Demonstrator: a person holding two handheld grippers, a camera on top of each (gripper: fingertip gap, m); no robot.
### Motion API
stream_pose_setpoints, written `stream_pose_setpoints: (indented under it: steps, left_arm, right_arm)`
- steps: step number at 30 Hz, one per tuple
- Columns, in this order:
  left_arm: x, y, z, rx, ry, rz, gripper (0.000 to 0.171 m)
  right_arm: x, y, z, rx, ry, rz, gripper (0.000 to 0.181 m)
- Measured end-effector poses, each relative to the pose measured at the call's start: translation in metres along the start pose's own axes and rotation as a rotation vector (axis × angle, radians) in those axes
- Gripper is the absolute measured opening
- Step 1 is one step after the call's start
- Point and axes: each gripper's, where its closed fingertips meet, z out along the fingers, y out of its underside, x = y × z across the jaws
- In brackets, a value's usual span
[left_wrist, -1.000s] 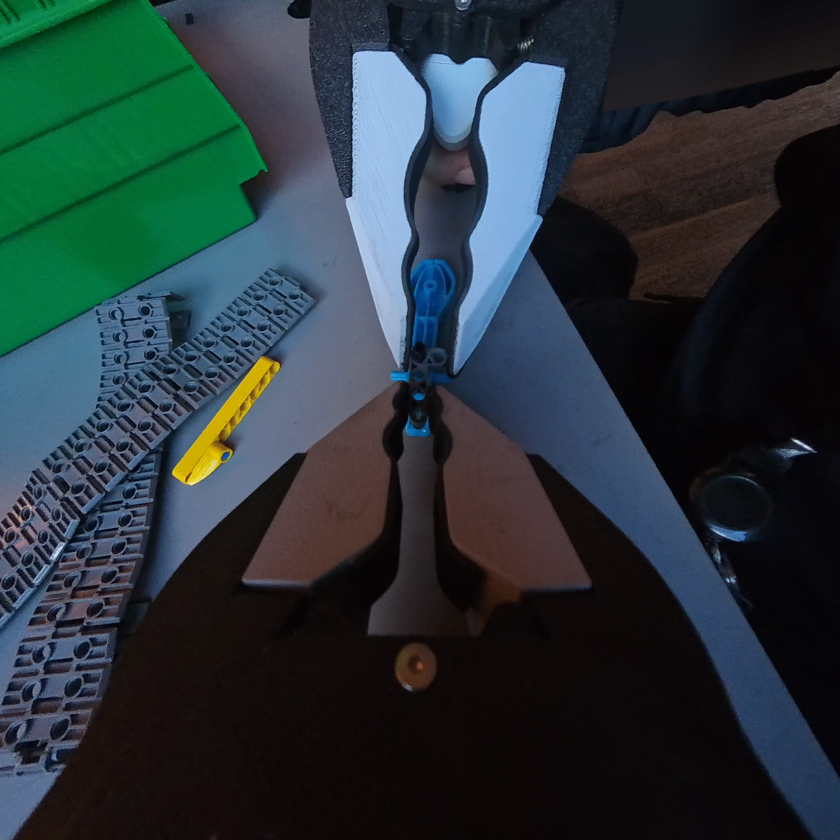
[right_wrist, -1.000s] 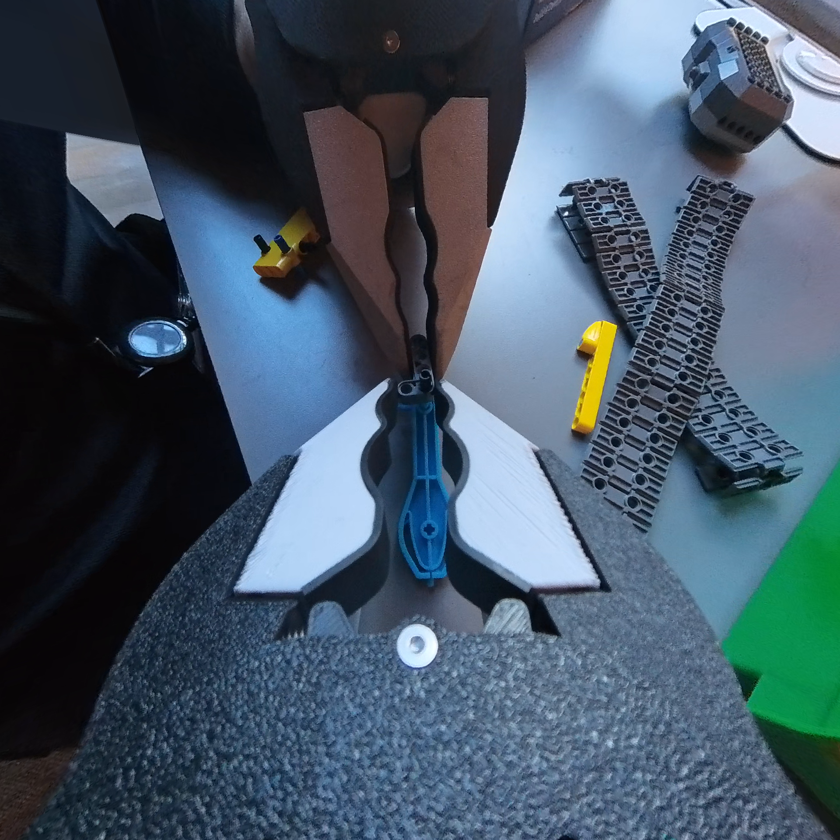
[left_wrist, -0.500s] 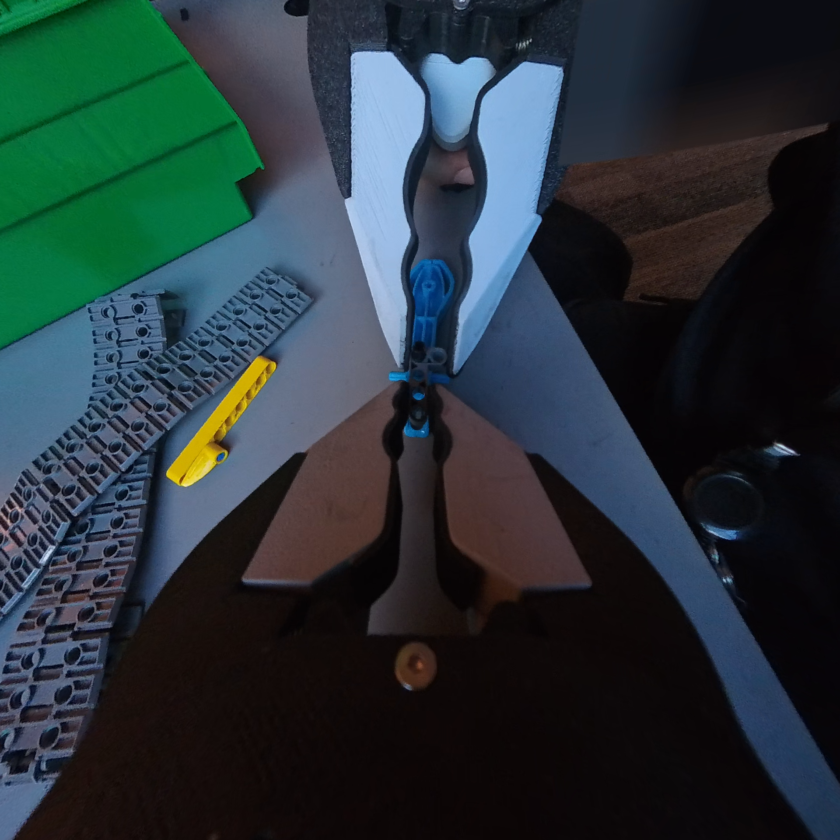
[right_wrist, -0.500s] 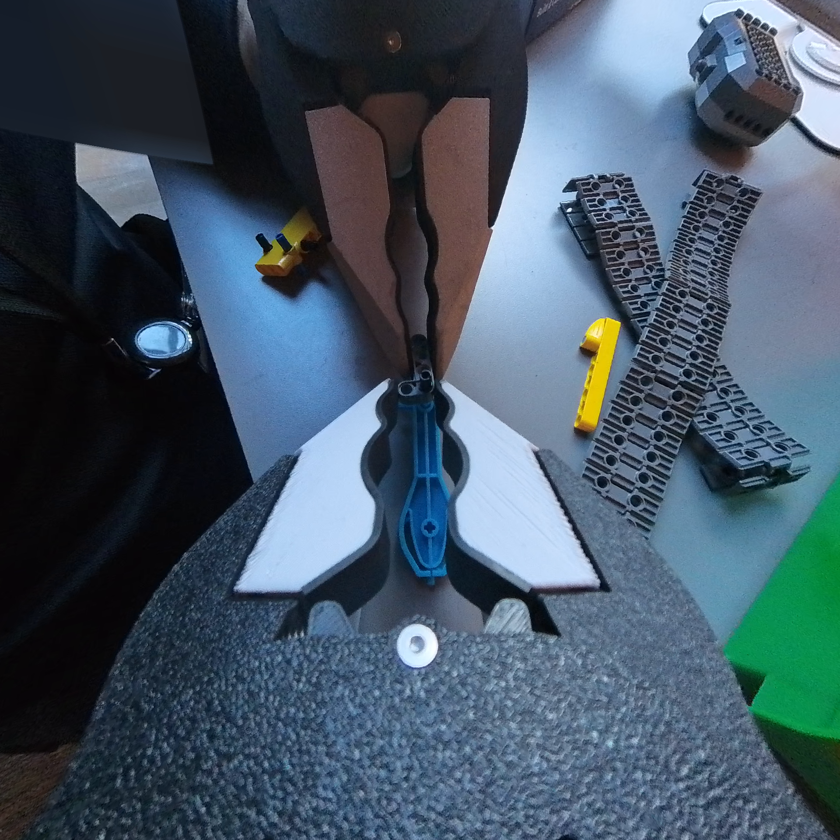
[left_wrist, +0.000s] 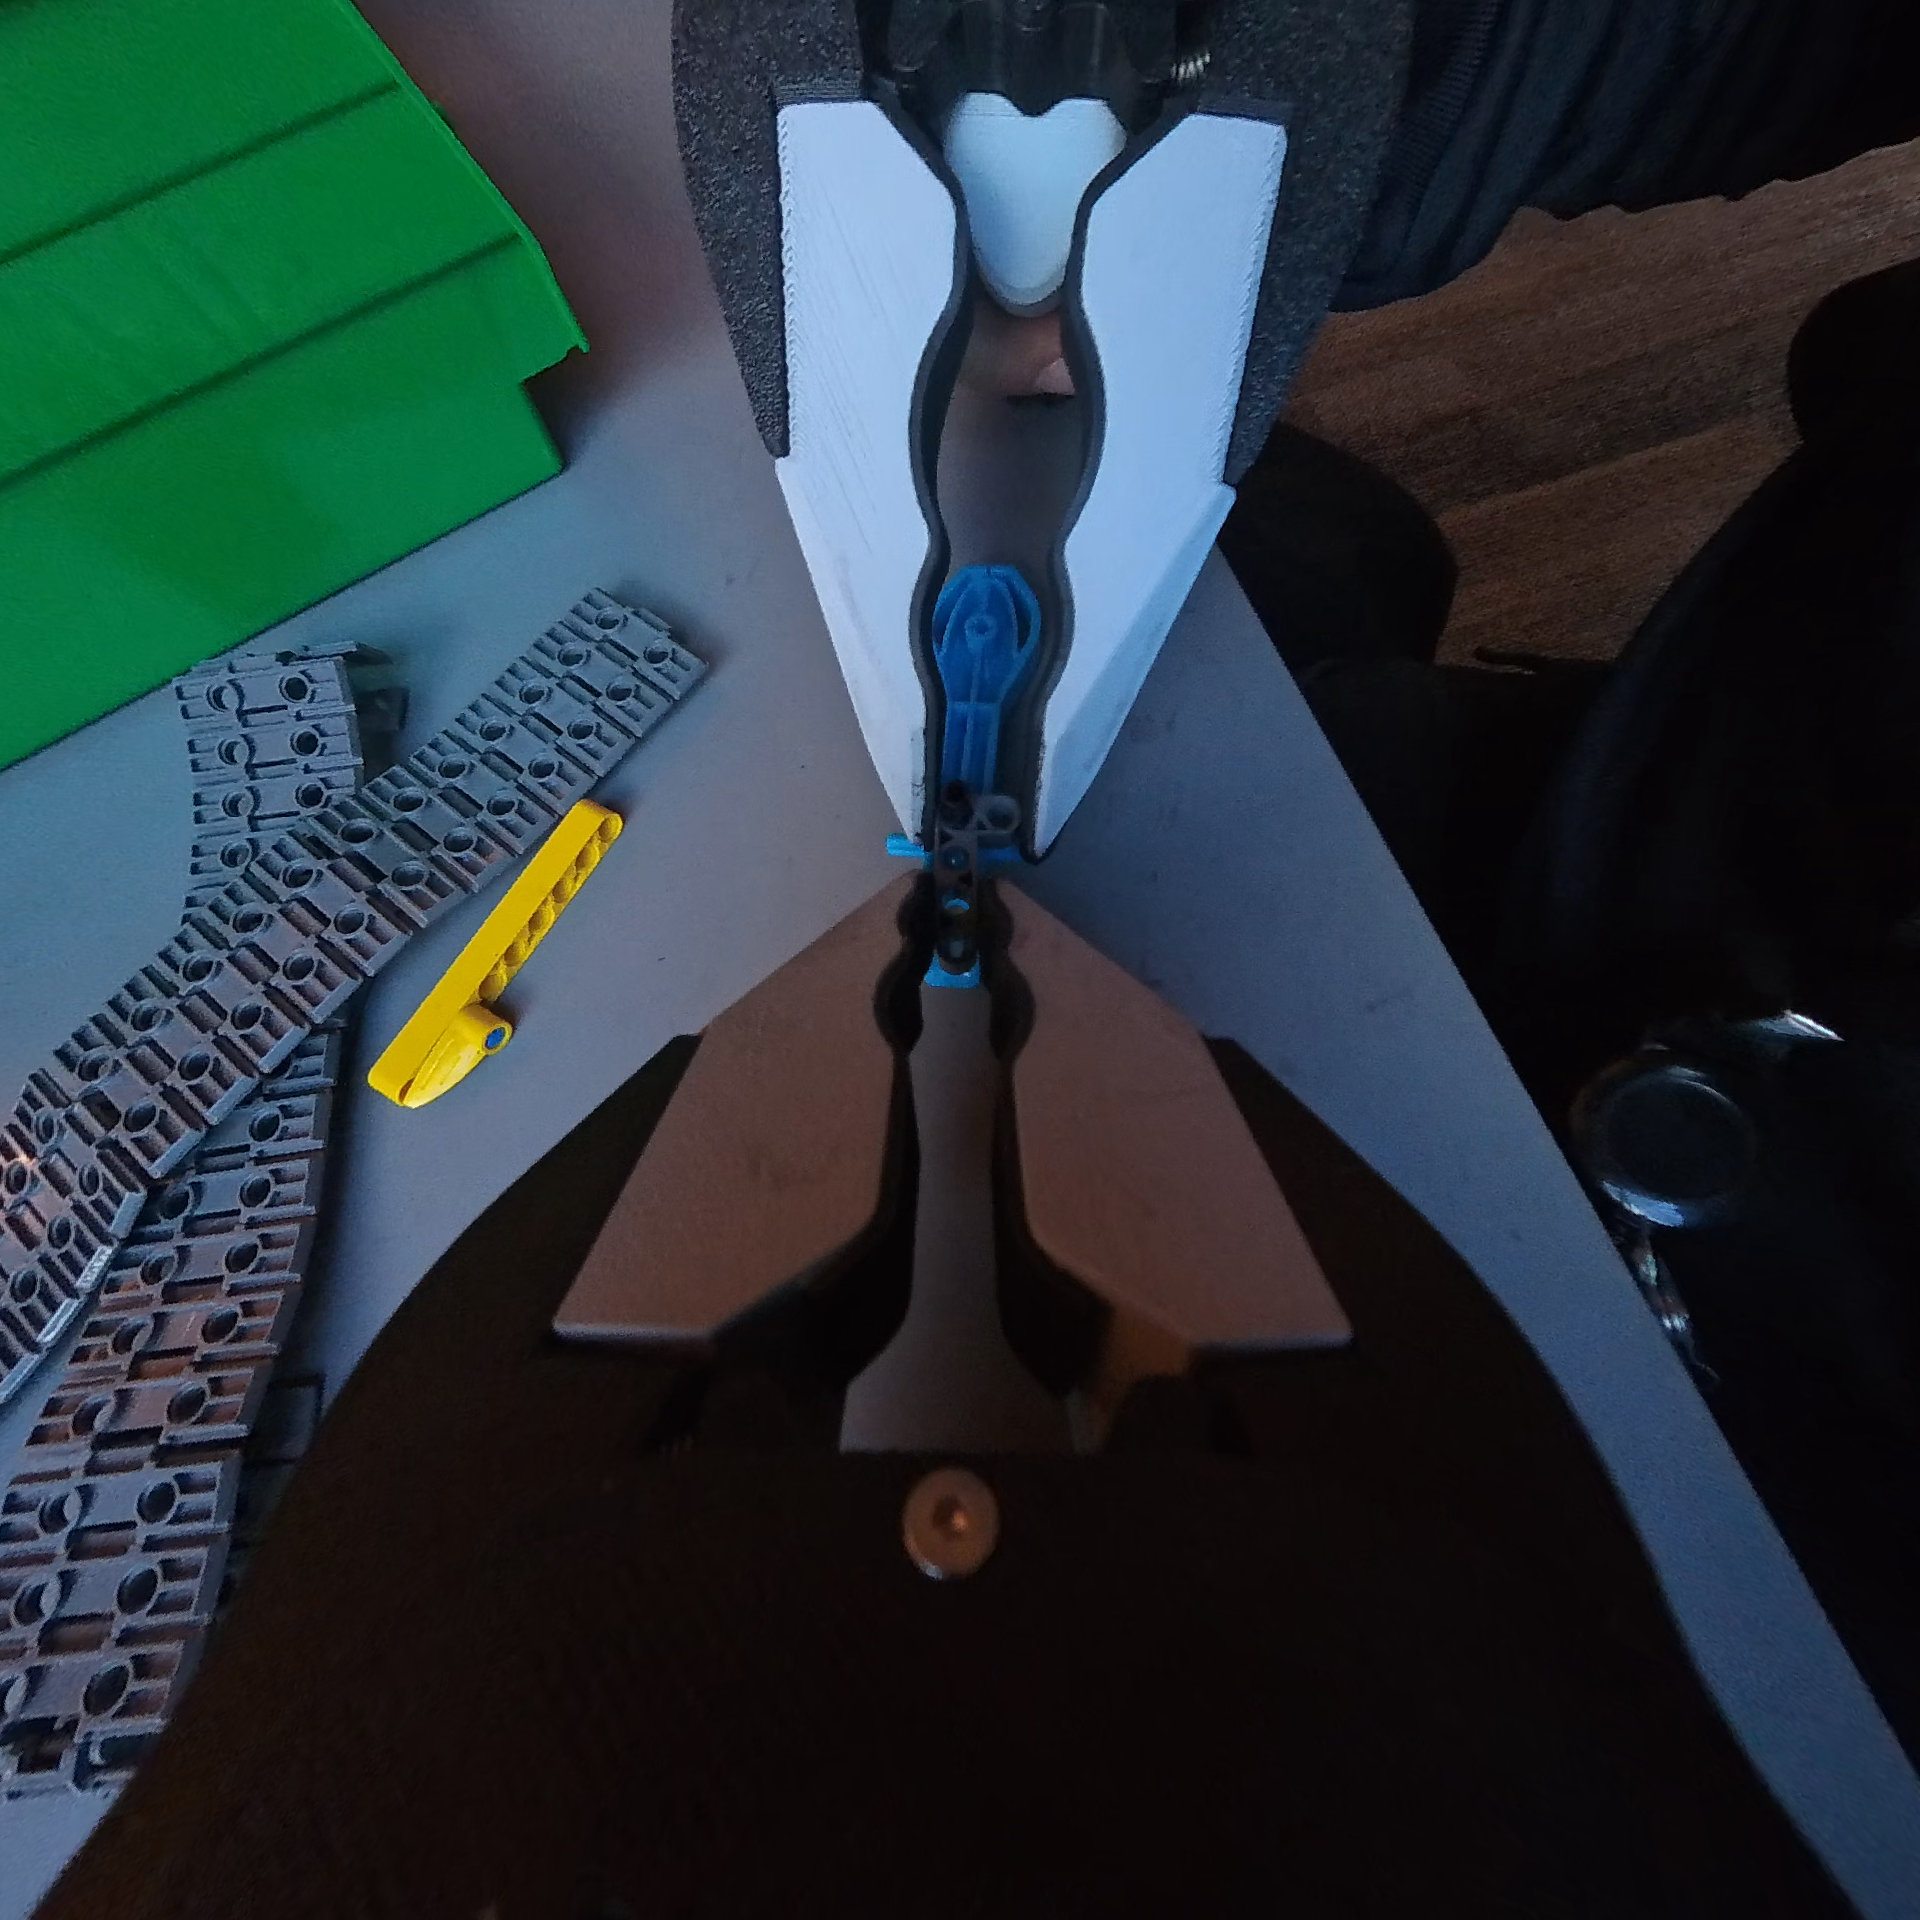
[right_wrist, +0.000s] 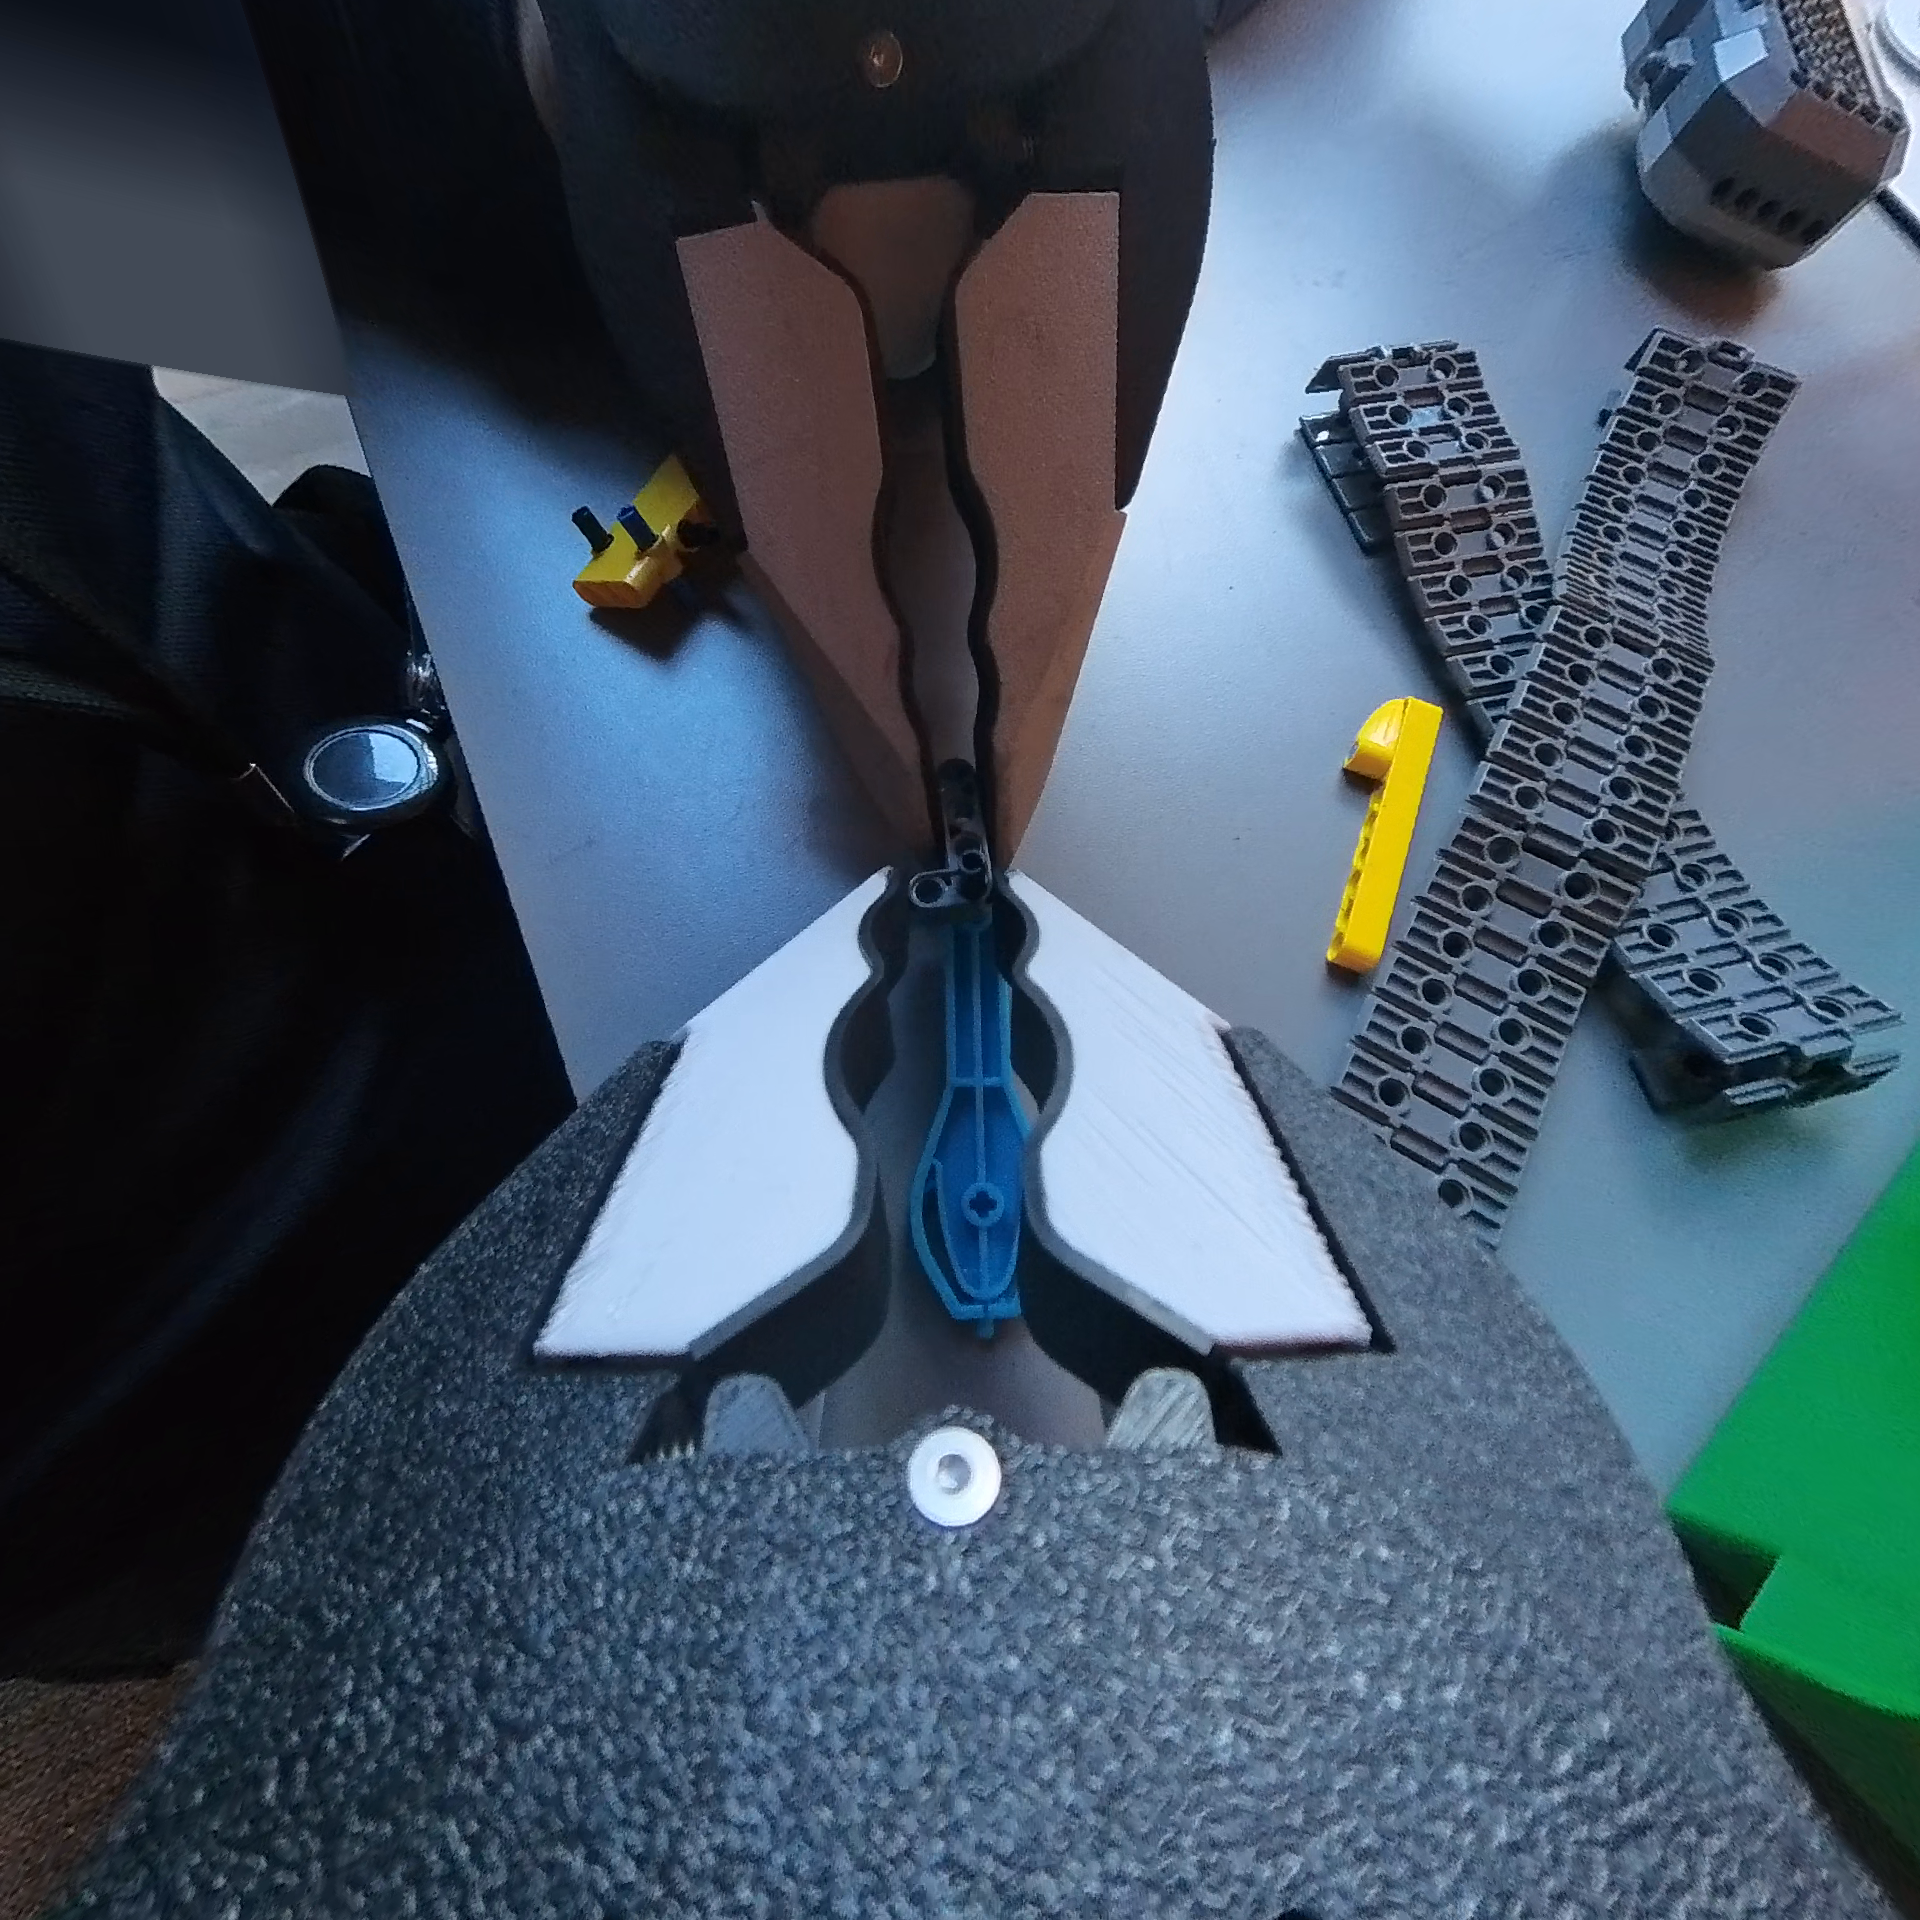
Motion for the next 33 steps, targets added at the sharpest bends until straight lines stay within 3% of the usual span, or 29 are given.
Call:
stream_pose_setpoints:
  steps: [26,33]
  left_arm:
    - [-0.002,-0.004,0.004,-0.029,0.055,-0.006,0.006]
    - [-0.003,-0.005,0.007,-0.090,0.064,0.040,0.006]
  right_arm:
    - [0.001,0.002,-0.002,-0.002,-0.060,0.076,0.012]
    - [0.010,0.011,-0.036,0.078,-0.096,0.212,0.031]
